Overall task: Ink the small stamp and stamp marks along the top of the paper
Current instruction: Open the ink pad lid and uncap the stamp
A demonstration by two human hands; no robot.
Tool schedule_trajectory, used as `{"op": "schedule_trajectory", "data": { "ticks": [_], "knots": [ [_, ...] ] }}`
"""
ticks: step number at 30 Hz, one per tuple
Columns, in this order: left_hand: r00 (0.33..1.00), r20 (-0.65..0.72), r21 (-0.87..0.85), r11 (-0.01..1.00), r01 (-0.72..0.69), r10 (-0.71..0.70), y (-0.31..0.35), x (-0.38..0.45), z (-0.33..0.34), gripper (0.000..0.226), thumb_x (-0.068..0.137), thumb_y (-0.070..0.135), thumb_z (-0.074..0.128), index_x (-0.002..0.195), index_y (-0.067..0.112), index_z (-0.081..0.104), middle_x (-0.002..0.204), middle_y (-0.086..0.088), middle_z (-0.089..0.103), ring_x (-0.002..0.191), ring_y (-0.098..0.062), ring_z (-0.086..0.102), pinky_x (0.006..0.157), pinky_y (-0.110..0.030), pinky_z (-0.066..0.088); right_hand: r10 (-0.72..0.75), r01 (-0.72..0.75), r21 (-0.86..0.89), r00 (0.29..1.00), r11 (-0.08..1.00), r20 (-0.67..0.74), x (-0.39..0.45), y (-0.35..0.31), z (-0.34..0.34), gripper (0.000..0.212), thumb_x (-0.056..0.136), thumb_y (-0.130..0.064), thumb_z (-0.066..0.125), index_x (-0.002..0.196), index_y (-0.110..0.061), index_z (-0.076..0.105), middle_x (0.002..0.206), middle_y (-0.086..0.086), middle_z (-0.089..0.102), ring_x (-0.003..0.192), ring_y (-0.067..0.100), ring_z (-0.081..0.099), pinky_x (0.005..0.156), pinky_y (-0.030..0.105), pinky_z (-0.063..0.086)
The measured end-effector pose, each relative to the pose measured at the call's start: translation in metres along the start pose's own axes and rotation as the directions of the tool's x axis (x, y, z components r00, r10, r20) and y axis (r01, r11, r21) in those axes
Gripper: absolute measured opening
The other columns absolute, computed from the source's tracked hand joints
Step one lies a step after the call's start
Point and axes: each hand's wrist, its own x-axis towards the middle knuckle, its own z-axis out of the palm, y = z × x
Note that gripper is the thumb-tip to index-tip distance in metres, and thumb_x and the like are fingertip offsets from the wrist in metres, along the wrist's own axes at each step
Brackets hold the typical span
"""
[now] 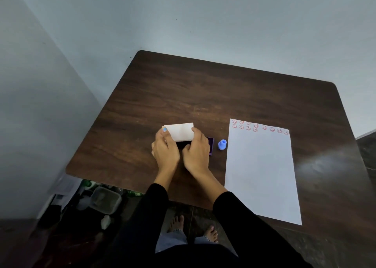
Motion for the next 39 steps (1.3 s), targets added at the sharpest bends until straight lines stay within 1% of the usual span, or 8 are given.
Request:
{"op": "schedule_trajectory", "data": {
  "ticks": [7, 13, 19, 24, 28, 31, 34, 39],
  "knots": [
    [0.986, -0.111, 0.044, 0.991, 0.126, -0.121, -0.021, 0.013, -0.027, 0.050, 0.100, 0.044, 0.023, 0.128, 0.011, 0.048, 0.125, -0.015, 0.059, 0.125, -0.035, 0.040, 0.106, -0.045, 0.026, -0.092, 0.107, -0.057, 0.972, 0.993, 0.215, -0.004, -0.011, 0.026, 0.065, 0.079, 0.002, 0.050, 0.138, -0.015, 0.028, 0.148, 0.008, 0.036, 0.144, 0.022, 0.013, 0.117, 0.047, 0.007],
    [0.991, -0.102, 0.137, 0.985, 0.103, -0.089, -0.029, 0.013, -0.033, 0.046, 0.100, 0.039, 0.028, 0.126, 0.008, 0.049, 0.126, -0.018, 0.059, 0.122, -0.037, 0.042, 0.102, -0.045, 0.030, -0.038, 0.069, -0.102, 0.959, 0.992, 0.281, -0.003, -0.011, 0.034, 0.067, 0.078, 0.004, 0.047, 0.139, -0.015, 0.027, 0.150, 0.009, 0.031, 0.146, 0.022, 0.004, 0.116, 0.051, 0.000],
    [0.994, -0.100, 0.301, 0.954, -0.010, 0.042, -0.012, 0.013, -0.020, 0.049, 0.098, 0.035, 0.040, 0.135, 0.003, 0.041, 0.144, -0.017, 0.043, 0.131, -0.037, 0.035, 0.106, -0.049, 0.026, -0.122, 0.126, -0.065, 0.990, 0.990, 0.072, 0.021, -0.019, 0.004, 0.053, 0.082, -0.004, 0.052, 0.132, -0.017, 0.040, 0.148, 0.005, 0.038, 0.144, 0.021, 0.015, 0.116, 0.043, 0.009],
    [0.957, 0.164, 0.262, 0.925, -0.275, 0.239, 0.009, 0.008, 0.012, 0.049, 0.091, 0.028, 0.055, 0.133, 0.004, 0.045, 0.137, -0.015, 0.050, 0.128, -0.033, 0.040, 0.105, -0.045, 0.030, -0.063, 0.038, -0.197, 0.991, 0.980, -0.118, 0.047, -0.003, -0.059, 0.035, 0.083, -0.015, 0.059, 0.118, -0.015, 0.056, 0.130, 0.009, 0.052, 0.124, 0.027, 0.041, 0.102, 0.038, 0.034],
    [0.870, 0.396, 0.264, 0.871, -0.415, 0.294, 0.023, -0.004, 0.038, 0.048, 0.079, 0.021, 0.068, 0.123, 0.009, 0.056, 0.123, -0.010, 0.061, 0.116, -0.029, 0.050, 0.098, -0.041, 0.043, 0.153, -0.159, -0.377, 0.987, 0.913, -0.048, 0.051, 0.012, -0.088, 0.043, 0.077, -0.030, 0.072, 0.112, -0.011, 0.056, 0.123, 0.014, 0.050, 0.116, 0.032, 0.046, 0.087, 0.041, 0.046],
    [0.789, 0.535, 0.274, 0.820, -0.502, 0.304, 0.029, -0.012, 0.054, 0.046, 0.075, 0.017, 0.069, 0.120, 0.012, 0.059, 0.122, -0.006, 0.063, 0.115, -0.026, 0.050, 0.099, -0.036, 0.040, 0.226, -0.193, -0.427, 0.974, 0.883, 0.027, 0.048, 0.015, -0.092, 0.041, 0.074, -0.017, 0.074, 0.110, -0.010, 0.057, 0.117, 0.014, 0.055, 0.107, 0.032, 0.055, 0.081, 0.039, 0.051],
    [0.723, 0.641, 0.256, 0.817, -0.517, 0.257, 0.029, -0.017, 0.063, 0.046, 0.075, 0.014, 0.071, 0.120, 0.011, 0.060, 0.121, -0.007, 0.064, 0.113, -0.024, 0.053, 0.097, -0.033, 0.042, 0.220, -0.191, -0.376, 0.975, 0.907, 0.035, 0.046, 0.019, -0.093, 0.024, 0.074, -0.002, 0.066, 0.097, -0.006, 0.064, 0.104, 0.017, 0.065, 0.095, 0.034, 0.062, 0.074, 0.036, 0.052],
    [0.725, 0.656, 0.233, 0.857, -0.460, 0.211, 0.027, -0.019, 0.068, 0.039, 0.068, 0.011, 0.079, 0.104, 0.010, 0.066, 0.108, -0.008, 0.067, 0.101, -0.025, 0.061, 0.089, -0.037, 0.050, 0.268, -0.266, -0.117, 0.963, 0.957, 0.001, 0.050, 0.025, -0.101, 0.016, 0.064, 0.001, 0.064, 0.077, -0.003, 0.073, 0.087, 0.016, 0.072, 0.085, 0.032, 0.066, 0.072, 0.034, 0.056]
  ]
}}
